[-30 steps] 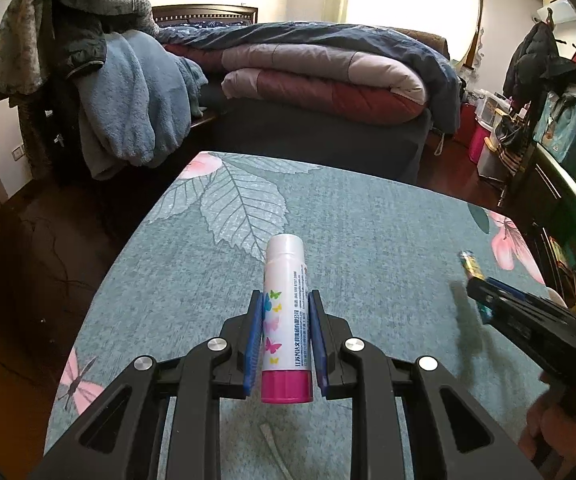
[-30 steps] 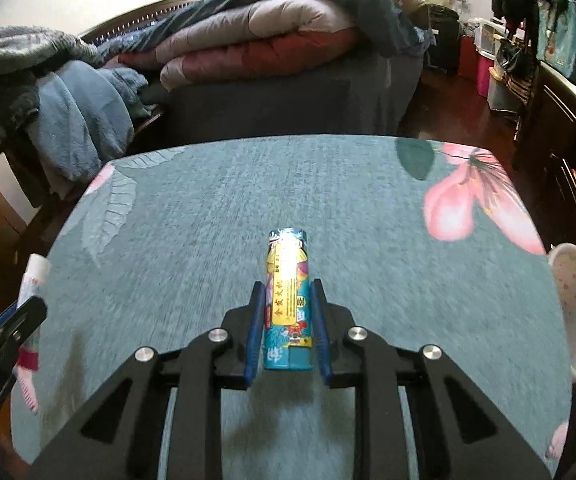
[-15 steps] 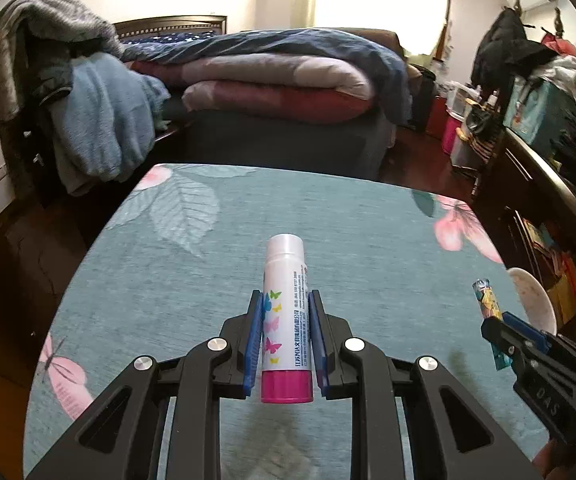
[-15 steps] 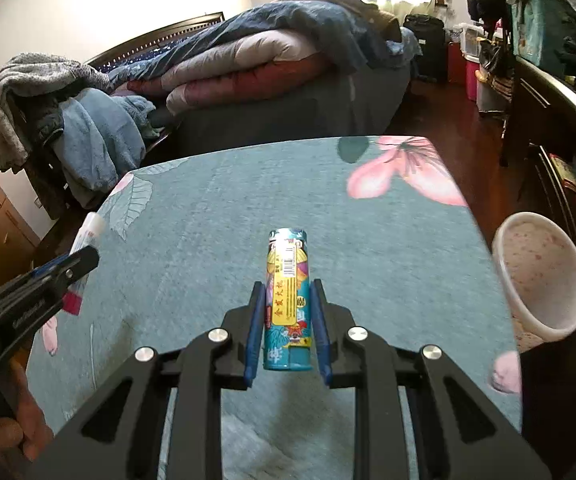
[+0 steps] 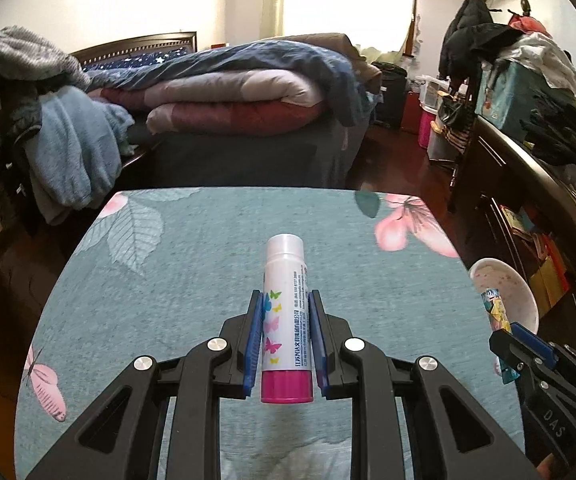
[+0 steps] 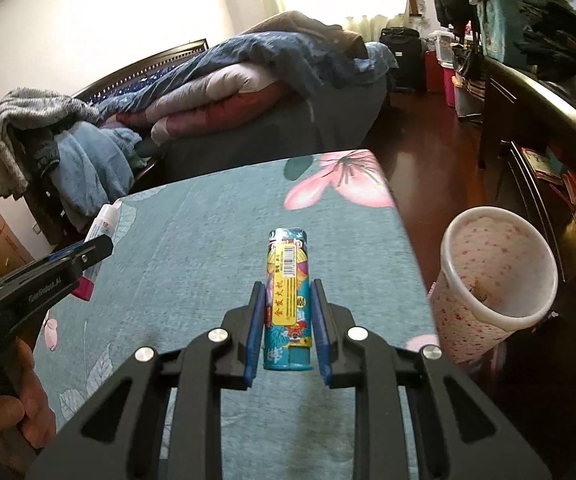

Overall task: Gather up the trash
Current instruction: 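Carry the glue stick and lighter to the wastebasket and open both grippers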

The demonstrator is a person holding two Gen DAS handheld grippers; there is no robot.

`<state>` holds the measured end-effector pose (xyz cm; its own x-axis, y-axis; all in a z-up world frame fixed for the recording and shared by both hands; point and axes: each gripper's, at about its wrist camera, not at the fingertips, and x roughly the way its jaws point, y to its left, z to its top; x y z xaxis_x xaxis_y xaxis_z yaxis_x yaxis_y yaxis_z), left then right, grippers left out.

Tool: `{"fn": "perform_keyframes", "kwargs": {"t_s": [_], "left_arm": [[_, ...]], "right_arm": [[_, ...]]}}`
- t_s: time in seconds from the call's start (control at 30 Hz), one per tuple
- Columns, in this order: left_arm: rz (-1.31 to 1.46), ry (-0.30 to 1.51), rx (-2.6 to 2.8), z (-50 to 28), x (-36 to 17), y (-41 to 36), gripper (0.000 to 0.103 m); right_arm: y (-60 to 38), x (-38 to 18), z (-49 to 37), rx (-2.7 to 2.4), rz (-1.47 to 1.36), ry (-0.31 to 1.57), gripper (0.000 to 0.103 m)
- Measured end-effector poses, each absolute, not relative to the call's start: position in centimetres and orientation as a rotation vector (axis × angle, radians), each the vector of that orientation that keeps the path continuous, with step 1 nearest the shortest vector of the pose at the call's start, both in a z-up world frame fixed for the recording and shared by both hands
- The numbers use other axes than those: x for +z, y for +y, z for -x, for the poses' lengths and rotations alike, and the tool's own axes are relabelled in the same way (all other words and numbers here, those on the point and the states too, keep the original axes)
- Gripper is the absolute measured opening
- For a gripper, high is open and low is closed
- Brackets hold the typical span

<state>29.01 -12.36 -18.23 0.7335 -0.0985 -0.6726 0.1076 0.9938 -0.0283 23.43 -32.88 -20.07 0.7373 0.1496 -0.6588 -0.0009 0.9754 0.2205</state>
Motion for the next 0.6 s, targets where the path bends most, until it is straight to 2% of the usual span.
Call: {"fn": "perform_keyframes", "kwargs": {"t_s": [0.6], "left_arm": [[-0.104,0.692,-0.275,-29.8,-16.8,-23.6,0.022]], "right_arm": [[-41.7,-19.9,-21.0,-0.011,-0.293,0.667,0.023]]}}
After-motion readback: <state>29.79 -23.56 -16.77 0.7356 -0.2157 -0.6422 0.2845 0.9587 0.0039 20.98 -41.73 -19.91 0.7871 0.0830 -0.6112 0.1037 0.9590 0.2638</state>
